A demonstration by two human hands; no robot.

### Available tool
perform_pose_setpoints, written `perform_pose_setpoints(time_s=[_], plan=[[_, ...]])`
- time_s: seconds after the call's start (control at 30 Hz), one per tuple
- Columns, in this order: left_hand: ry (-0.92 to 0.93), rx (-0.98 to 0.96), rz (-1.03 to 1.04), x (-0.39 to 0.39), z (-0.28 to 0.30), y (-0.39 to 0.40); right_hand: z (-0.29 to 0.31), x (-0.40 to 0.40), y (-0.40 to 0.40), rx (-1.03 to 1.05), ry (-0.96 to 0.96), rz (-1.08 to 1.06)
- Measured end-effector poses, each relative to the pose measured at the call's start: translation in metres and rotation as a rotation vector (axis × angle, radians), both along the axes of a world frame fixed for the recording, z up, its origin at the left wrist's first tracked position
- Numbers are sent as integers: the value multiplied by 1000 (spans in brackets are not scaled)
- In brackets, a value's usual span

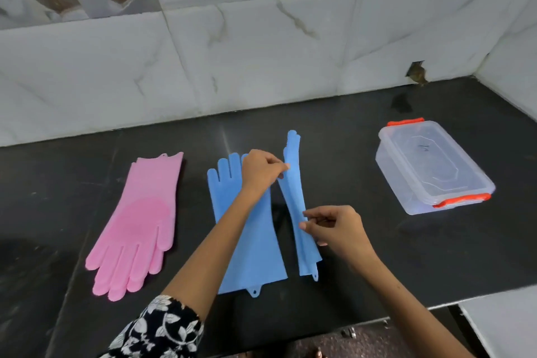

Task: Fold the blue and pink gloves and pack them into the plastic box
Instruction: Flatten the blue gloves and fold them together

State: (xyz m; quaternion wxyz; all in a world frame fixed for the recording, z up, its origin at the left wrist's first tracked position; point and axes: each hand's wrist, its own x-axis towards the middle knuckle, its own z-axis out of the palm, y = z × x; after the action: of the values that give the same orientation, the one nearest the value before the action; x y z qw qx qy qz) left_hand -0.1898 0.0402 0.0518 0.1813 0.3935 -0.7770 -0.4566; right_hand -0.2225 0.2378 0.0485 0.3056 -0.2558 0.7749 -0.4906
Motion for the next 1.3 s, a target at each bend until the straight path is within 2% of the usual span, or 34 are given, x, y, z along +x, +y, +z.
perform_pose_setpoints(time_s=[0.17,0.33,0.43,0.57,0.63,0.73,0.87,1.0,1.17,1.3], plan=[[-41,-5,195,80,-16,-45,-10,59,-56,42,117,160],[-147,-37,271,130,-51,-52,-41,102,-81,213,267,319],[-82,-64,278,133,-59,-48,-46,80,-82,269,371,239],[-53,-131,292,118,-56,-45,-42,22,-100,237,425,-62],[-79,-160,303,110,-55,-47,-43,1,-118,243,405,-145],[-120,-167,327,100,-56,-52,-47,-17,-141,223,273,-216],[-75,-161,337,95,-60,-55,-48,-24,-153,125,181,-269],[90,-254,374,107,-61,-51,-45,-17,-156,-46,292,-236],[30,-107,456,123,-77,-54,-57,-12,-162,134,310,-151],[77,-60,455,115,-72,-58,-64,-18,-158,100,277,-105]])
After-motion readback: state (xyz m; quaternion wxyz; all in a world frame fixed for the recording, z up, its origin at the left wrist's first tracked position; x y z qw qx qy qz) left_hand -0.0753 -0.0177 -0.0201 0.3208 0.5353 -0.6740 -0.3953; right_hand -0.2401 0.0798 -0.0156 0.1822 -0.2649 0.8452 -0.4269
